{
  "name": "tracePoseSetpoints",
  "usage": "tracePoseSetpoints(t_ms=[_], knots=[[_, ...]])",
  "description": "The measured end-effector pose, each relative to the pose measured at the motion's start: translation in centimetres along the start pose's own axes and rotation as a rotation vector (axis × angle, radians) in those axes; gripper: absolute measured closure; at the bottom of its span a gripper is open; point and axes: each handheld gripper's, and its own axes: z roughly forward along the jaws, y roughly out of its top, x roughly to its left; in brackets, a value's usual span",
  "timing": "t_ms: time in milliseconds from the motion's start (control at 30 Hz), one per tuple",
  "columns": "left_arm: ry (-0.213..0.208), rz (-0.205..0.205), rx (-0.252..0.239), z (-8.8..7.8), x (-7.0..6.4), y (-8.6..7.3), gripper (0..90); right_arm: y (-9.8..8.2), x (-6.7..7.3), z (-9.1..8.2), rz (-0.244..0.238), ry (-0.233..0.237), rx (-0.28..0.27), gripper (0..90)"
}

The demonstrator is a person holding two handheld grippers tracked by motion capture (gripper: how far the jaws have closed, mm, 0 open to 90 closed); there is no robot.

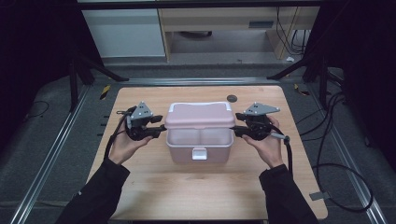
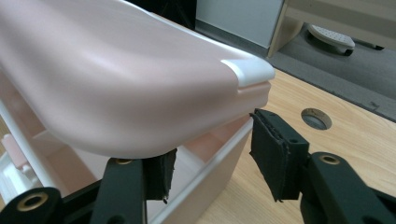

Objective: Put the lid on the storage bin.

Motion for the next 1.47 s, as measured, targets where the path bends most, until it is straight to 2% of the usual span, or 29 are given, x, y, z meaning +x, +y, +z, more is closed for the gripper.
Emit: tracePoseSetpoints(t_ms=[100,233,300,700,800,900,1033,1167,1333,1467], knots=[[0.001,-0.001,0.0,0.1,-0.2,-0.3,55.4,-0.4,0.2,0.0,-0.008,-0.004,0.025,48.5],[-0.005,-0.023,-0.025,0.1,-0.2,-0.5,56.2,-0.6,0.3,-0.1,-0.014,-0.004,0.031,48.0],[0.001,-0.018,-0.026,0.1,-0.2,-0.3,56.0,-0.6,0.2,-0.3,-0.008,-0.005,0.019,48.0],[-0.004,-0.01,0.003,0.3,-0.6,-1.1,52.5,-1.5,-0.6,-1.5,0.018,-0.035,0.024,47.5],[0.004,-0.004,0.018,0.0,-0.7,-1.5,50.8,-1.9,-0.9,-1.7,0.042,-0.04,0.015,47.4],[0.022,-0.002,0.041,-0.6,-0.6,-2.3,50.3,-2.3,-1.2,-1.7,0.036,-0.064,0.033,46.3],[0.029,-0.06,0.023,-1.8,0.1,-3.7,48.6,-2.7,-1.5,-1.9,0.04,-0.095,0.045,43.9],[0.041,-0.085,0.047,-2.1,0.6,-5.2,46.0,-3.5,-1.6,-2.1,0.046,-0.131,0.06,38.0],[0.067,-0.134,0.083,-2.1,1.4,-7.2,41.1,-4.8,-2.0,-2.3,0.089,-0.159,0.073,30.4],[0.049,-0.18,0.106,-1.8,2.0,-9.3,34.4,-6.5,-2.5,-2.1,0.12,-0.169,0.133,26.0]])
